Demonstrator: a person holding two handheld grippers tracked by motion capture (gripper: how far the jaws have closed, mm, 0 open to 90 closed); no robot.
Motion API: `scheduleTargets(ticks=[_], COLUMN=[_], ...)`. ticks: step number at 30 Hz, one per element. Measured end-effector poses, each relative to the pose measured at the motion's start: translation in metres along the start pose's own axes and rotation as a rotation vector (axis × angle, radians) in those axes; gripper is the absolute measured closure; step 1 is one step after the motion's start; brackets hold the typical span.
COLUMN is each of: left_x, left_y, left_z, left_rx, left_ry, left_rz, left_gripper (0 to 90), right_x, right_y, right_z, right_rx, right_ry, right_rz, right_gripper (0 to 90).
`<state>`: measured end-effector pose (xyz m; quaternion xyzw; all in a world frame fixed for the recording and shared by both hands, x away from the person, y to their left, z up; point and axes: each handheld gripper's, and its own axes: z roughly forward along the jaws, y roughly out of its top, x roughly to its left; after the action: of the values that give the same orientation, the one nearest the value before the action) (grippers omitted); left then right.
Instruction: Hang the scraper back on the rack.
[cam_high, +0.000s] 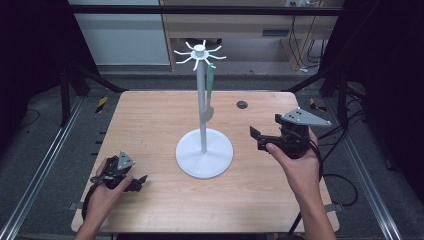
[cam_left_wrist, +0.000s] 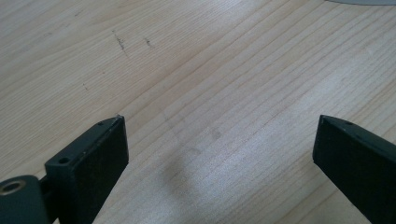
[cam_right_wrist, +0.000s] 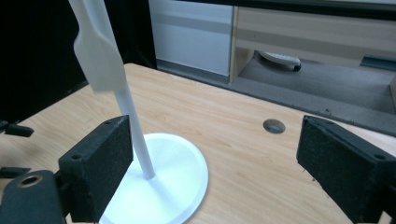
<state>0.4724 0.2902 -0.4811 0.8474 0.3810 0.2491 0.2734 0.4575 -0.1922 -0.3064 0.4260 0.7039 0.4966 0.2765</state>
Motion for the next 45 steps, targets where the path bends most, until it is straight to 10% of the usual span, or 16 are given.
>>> scheduleTargets(ticks=[45], left_x=[-0.003], left_y=[0.001], left_z=[0.002], left_rx=[0.005], left_ry=[-0.008], left_rz=[0.011], left_gripper=[3.2], right_x=[-0.021], right_y=[-0.114], right_z=[0.044], right_rx=[0.191], right_ry=[-0.043], right_rz=[0.103], right_gripper=[12.7])
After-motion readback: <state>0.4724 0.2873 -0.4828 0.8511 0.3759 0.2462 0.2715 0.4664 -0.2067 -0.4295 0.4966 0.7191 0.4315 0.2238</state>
